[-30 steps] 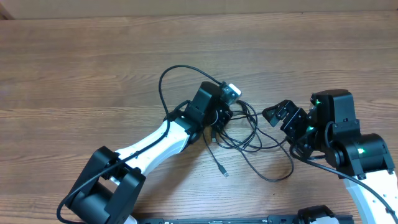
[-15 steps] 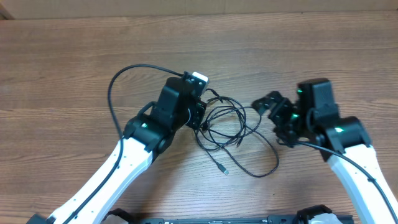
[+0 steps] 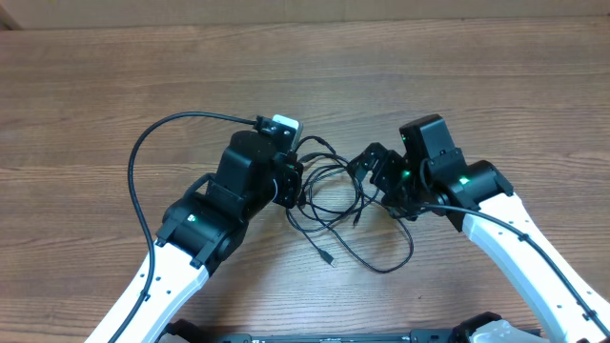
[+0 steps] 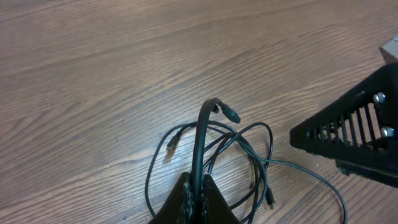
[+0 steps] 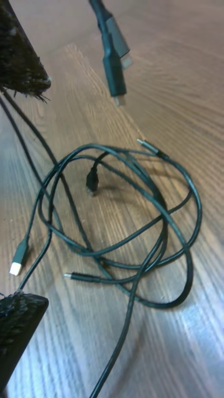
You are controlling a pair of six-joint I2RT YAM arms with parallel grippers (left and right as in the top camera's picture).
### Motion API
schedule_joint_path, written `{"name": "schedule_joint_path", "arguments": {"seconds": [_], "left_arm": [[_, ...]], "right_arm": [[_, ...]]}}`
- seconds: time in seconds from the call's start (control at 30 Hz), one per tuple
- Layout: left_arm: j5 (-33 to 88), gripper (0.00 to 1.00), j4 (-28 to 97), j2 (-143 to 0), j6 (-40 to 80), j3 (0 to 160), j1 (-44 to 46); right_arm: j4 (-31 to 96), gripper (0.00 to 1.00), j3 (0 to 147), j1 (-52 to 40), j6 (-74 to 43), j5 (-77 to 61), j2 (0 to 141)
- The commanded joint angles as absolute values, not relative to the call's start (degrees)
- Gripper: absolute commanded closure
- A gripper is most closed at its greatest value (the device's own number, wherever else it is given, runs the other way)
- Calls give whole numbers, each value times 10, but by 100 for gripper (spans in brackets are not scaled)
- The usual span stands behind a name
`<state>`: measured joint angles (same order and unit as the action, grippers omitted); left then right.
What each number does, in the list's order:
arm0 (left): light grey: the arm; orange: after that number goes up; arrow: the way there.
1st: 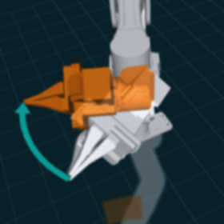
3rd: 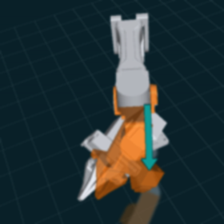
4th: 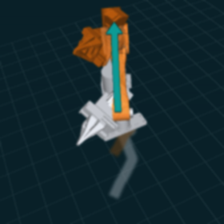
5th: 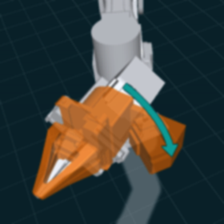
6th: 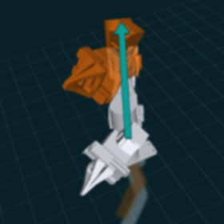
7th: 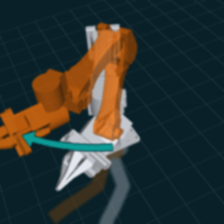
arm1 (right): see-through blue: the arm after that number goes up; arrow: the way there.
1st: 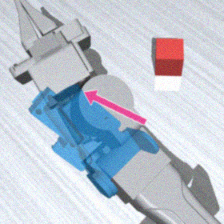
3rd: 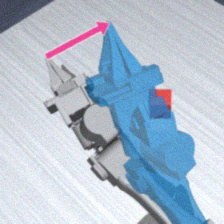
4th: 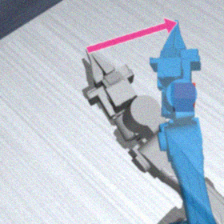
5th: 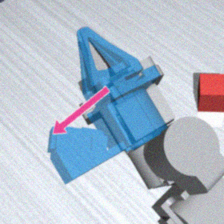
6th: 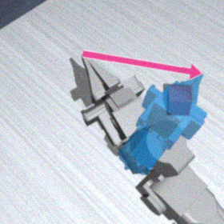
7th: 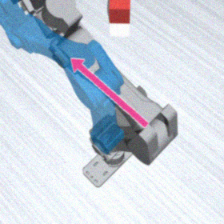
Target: Untangle cables
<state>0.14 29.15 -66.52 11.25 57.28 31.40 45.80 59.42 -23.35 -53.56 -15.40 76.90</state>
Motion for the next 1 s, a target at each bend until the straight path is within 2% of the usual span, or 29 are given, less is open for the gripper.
{"name": "schedule_joint_path", "arguments": {"seconds": [0.0, 0.3, 0.97], "left_arm": [[2, 96, 289, -652, 145, 587, 306], [107, 96, 295, -651, 148, 604, 238], [102, 96, 302, -651, 139, 638, 236]], "right_arm": [[446, 0, 591, -235, -536, -146, 768], [422, 0, 591, -235, -536, -129, 783], [369, 0, 591, -235, -535, -155, 898]]}}
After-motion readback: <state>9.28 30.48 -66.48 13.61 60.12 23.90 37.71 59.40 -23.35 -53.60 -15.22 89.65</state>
